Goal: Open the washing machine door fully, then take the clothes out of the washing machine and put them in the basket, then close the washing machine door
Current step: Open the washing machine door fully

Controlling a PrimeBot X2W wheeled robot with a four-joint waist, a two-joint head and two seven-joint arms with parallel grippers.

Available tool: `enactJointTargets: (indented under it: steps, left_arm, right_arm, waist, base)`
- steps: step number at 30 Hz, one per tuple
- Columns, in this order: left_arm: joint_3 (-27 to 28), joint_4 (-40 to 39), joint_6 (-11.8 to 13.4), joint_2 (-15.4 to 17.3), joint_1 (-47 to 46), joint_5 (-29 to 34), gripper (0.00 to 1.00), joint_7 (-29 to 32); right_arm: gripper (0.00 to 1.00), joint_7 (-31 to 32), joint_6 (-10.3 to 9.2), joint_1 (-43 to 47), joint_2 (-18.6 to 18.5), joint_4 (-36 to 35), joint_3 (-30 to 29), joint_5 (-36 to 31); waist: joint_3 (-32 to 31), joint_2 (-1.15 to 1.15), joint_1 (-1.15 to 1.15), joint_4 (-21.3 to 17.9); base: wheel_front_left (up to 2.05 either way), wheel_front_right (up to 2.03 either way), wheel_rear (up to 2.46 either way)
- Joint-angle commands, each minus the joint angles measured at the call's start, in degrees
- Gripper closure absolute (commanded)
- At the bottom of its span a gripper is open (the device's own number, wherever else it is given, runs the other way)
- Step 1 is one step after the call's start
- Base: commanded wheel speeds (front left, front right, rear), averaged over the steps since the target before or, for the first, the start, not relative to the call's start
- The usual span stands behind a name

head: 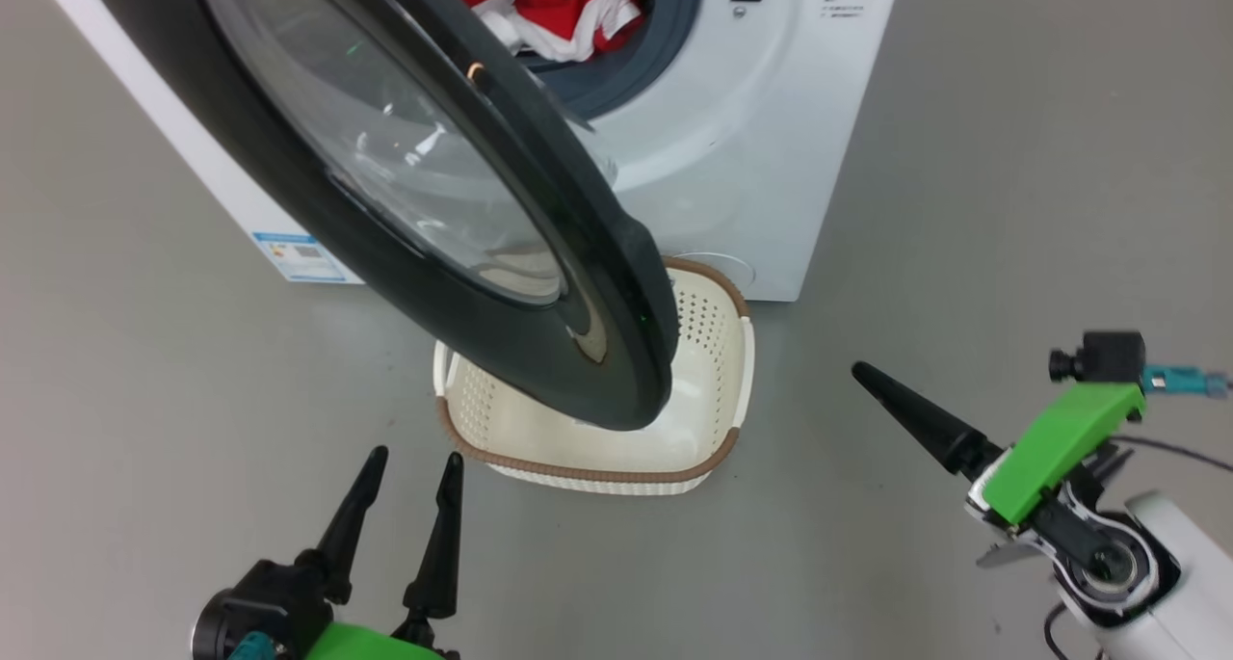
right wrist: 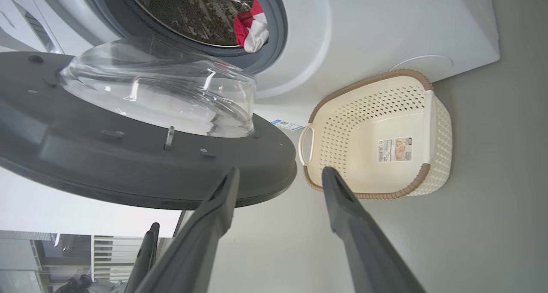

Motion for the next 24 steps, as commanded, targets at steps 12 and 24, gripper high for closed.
enactJointTargets:
  steps: [12, 24]
  left_arm:
    - [2.84, -0.39, -1.18, 0.78, 0.94, 0.33, 0.0, -0.52]
    - [3.78, -0.03, -1.32, 0.78, 1.52, 0.17, 0.0, -0.52]
  right_arm:
    - [0.0, -13.84, 0.44, 7.45, -2.99, 1.9, 1.92, -8.39]
    - [0.0, -26.7, 0.44, 8.22, -4.94, 6.09, 8.14, -19.52]
  waist:
    - [-1.97, 0.0, 0.0, -2.13]
    - [-2.68, 0.0, 0.0, -2.82]
  base:
    - [0.0, 0.0, 0.0]
    - [0.0, 0.0, 0.0]
